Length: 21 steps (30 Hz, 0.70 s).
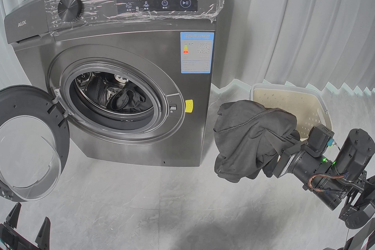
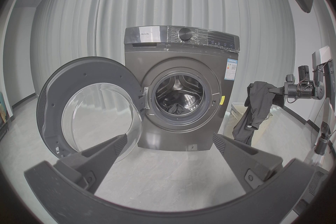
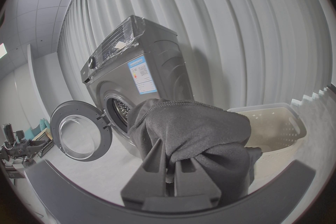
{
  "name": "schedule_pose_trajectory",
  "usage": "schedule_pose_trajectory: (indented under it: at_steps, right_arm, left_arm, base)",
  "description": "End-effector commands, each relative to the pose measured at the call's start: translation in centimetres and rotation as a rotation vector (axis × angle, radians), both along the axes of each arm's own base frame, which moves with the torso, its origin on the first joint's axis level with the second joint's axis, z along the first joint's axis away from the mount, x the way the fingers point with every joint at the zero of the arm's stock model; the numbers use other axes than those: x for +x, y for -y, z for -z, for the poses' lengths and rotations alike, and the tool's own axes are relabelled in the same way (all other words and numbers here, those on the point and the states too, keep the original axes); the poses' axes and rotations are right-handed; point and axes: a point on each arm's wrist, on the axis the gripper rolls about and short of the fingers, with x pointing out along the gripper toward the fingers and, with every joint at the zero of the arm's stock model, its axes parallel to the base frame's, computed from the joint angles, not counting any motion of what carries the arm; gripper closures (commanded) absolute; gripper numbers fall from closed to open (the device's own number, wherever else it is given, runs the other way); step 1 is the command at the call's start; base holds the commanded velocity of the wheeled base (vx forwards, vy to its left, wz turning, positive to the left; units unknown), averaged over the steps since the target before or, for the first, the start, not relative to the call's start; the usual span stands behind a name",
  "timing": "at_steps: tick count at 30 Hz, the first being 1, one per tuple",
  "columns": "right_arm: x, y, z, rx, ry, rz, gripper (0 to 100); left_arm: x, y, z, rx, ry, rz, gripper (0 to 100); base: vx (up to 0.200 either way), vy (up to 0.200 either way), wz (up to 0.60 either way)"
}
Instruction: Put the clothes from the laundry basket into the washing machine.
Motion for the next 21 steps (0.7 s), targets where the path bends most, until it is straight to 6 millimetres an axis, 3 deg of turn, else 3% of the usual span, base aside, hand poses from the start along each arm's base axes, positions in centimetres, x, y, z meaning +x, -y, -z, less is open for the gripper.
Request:
schedule_pose_trajectory:
  at_steps: [1, 3, 10, 21]
  right_arm:
    - [-0.17, -0.15, 0.08, -0.003, -0.002, -0.009, 100]
    - [-0.18, -0.13, 0.05, -0.002, -0.001, -0.009, 100]
    - [-0.18, -0.13, 0.05, 0.0, -0.002, -0.008, 100]
    - [-0.22, -0.1, 0.2, -0.005, -0.007, -0.008, 100]
  left_arm:
    - [0.0, 0.0, 0.48, -0.001, 0.001, 0.0, 0]
    - [0.0, 0.0, 0.48, -0.001, 0.001, 0.0, 0]
    - [0.0, 0.0, 0.48, -0.001, 0.001, 0.0, 0]
    - [0.0, 0.0, 0.48, -0.001, 0.001, 0.0, 0]
  base:
    - [0.0, 0.0, 0.0]
    - [0.0, 0.0, 0.0]
    - [-0.2, 0.0, 0.0]
    - [0.0, 0.0, 0.0]
